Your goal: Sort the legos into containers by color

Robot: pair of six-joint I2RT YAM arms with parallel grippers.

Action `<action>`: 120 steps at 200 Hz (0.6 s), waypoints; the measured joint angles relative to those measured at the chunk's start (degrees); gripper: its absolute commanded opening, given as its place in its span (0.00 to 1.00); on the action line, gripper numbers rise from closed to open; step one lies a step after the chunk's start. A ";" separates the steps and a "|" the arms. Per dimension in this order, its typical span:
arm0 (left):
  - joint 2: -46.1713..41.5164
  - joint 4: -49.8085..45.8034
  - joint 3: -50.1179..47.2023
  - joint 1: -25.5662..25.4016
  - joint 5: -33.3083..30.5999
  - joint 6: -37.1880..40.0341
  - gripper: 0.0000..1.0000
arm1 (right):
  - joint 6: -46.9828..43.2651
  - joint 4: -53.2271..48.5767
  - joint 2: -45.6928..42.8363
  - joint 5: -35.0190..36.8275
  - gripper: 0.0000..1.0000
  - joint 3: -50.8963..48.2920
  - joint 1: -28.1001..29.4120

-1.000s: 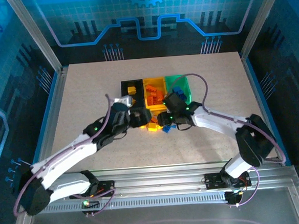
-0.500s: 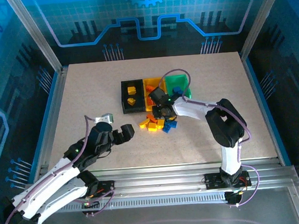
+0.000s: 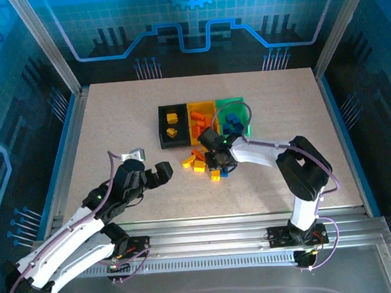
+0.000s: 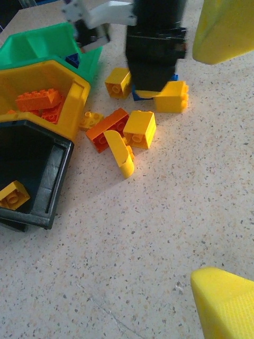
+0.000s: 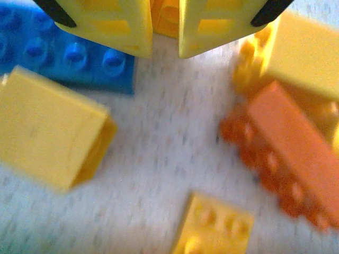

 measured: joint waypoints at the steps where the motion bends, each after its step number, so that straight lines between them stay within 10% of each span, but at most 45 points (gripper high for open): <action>1: -0.02 0.00 -0.02 0.02 0.00 0.00 0.99 | 0.02 -0.11 -0.13 -0.02 0.23 -0.09 0.13; 45: -0.13 0.00 -0.59 0.94 0.07 0.00 0.99 | 0.76 -1.27 -4.50 -0.79 0.46 -3.87 5.20; 120: -0.37 -0.48 -1.46 2.14 0.28 -0.02 0.99 | 1.27 -0.42 -3.87 -2.95 0.50 -4.74 9.53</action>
